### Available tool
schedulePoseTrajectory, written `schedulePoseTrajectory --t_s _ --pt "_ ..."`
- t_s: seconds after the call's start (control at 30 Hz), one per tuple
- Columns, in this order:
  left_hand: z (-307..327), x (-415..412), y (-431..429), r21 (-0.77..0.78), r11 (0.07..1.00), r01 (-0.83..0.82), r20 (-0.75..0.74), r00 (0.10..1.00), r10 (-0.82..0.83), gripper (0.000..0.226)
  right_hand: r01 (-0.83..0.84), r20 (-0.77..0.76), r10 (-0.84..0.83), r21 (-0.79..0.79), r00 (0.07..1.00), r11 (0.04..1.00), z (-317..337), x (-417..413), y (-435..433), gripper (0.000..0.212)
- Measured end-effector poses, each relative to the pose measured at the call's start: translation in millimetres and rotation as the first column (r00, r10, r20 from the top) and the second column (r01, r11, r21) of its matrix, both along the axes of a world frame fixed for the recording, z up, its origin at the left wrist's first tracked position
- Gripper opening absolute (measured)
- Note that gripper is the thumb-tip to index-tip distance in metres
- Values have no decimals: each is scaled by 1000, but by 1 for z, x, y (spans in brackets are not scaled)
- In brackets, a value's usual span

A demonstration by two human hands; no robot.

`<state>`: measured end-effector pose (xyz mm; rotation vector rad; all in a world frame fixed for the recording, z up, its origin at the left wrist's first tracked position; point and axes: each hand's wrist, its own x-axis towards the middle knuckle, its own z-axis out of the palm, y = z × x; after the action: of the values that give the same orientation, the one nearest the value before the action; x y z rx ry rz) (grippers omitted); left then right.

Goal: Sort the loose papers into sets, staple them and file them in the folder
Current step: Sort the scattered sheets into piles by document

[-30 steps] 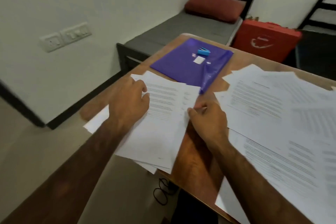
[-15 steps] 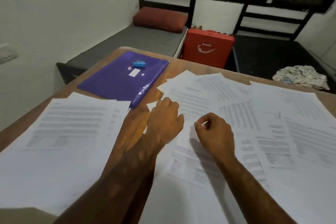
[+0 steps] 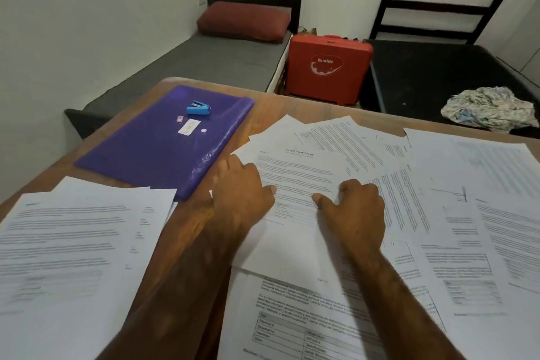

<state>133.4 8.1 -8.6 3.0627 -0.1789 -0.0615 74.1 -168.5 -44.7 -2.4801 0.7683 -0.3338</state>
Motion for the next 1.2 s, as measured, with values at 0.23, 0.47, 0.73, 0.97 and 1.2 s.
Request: schedulePoseTrajectory --t_s 0.23,0.47,0.73,0.97,1.2 --pt "-9 -10 8 -374 925 69 116 993 -27 43 -34 140 19 104 990 994 6 -10 16 39" --pt "24 -24 50 -878 479 -22 19 997 81 30 -140 340 -63 542 938 828 45 -34 25 55" --pt "46 -69 159 -777 626 -58 117 965 234 22 -315 303 145 648 942 693 58 -46 131 60" --pt "10 -107 281 -589 763 -267 57 928 369 16 -455 123 438 202 890 867 13 -47 242 57" --pt "6 -124 282 -45 944 -327 158 931 330 30 -492 64 491 -3 869 870 14 -63 243 52"
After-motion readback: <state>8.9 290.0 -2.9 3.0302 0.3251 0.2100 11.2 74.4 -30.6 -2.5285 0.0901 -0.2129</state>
